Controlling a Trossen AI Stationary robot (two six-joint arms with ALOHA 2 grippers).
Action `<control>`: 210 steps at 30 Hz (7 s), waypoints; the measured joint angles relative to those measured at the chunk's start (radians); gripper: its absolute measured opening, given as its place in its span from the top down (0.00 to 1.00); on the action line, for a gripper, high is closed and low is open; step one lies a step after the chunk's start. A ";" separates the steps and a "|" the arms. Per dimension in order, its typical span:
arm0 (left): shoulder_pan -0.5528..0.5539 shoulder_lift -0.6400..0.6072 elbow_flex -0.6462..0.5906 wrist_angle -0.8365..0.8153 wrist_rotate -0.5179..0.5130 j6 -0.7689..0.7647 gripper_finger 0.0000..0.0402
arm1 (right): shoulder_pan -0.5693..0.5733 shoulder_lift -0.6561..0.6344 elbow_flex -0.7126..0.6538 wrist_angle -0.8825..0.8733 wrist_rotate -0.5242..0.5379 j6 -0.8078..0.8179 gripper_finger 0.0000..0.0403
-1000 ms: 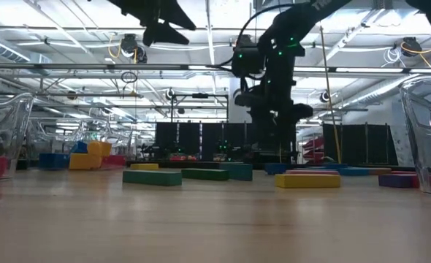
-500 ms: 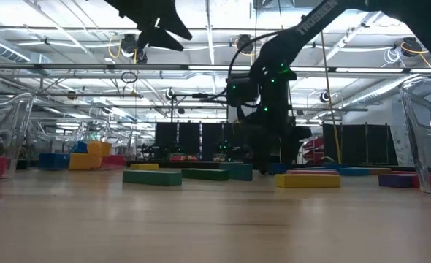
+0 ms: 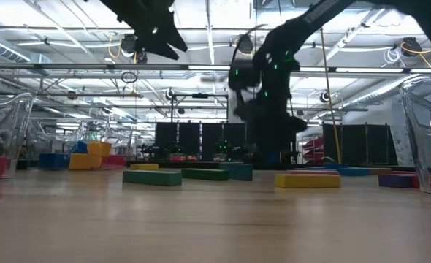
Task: Sort blocks by size
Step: Put the blue four stud game piece into the bottom left transparent bin
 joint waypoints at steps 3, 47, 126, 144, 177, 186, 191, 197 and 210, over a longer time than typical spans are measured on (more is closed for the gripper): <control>-0.001 0.021 0.000 0.034 0.039 0.084 0.36 | -0.001 -0.068 0.000 0.087 -0.121 -0.022 0.73; -0.076 0.182 0.001 0.619 0.045 0.534 0.36 | -0.126 -0.365 0.002 0.775 -0.775 0.255 0.73; -0.763 -0.173 -0.269 -0.834 0.327 -0.897 0.49 | -0.087 -0.384 0.001 -0.113 0.016 0.171 0.15; -0.759 -0.201 -0.131 -0.834 0.090 -0.900 0.35 | -0.020 -0.190 0.001 -0.046 0.038 0.280 0.15; -0.509 -0.225 -0.039 -0.753 -0.084 -0.491 0.35 | -0.297 -0.097 -0.144 -0.220 0.285 1.117 0.15; -0.442 -0.225 -0.039 -0.752 -0.058 -0.435 0.35 | -0.327 -0.097 -0.154 -0.193 0.317 1.414 0.15; -0.439 -0.225 -0.039 -0.752 -0.057 -0.435 0.35 | -0.334 -0.096 -0.154 -0.199 0.377 1.477 0.15; -0.439 -0.225 -0.039 -0.752 -0.058 -0.440 0.35 | -0.364 -0.027 -0.154 -0.162 0.351 1.425 0.15; -0.439 -0.225 -0.039 -0.752 -0.077 -0.440 0.35 | -0.393 0.008 -0.153 -0.114 0.368 1.351 0.24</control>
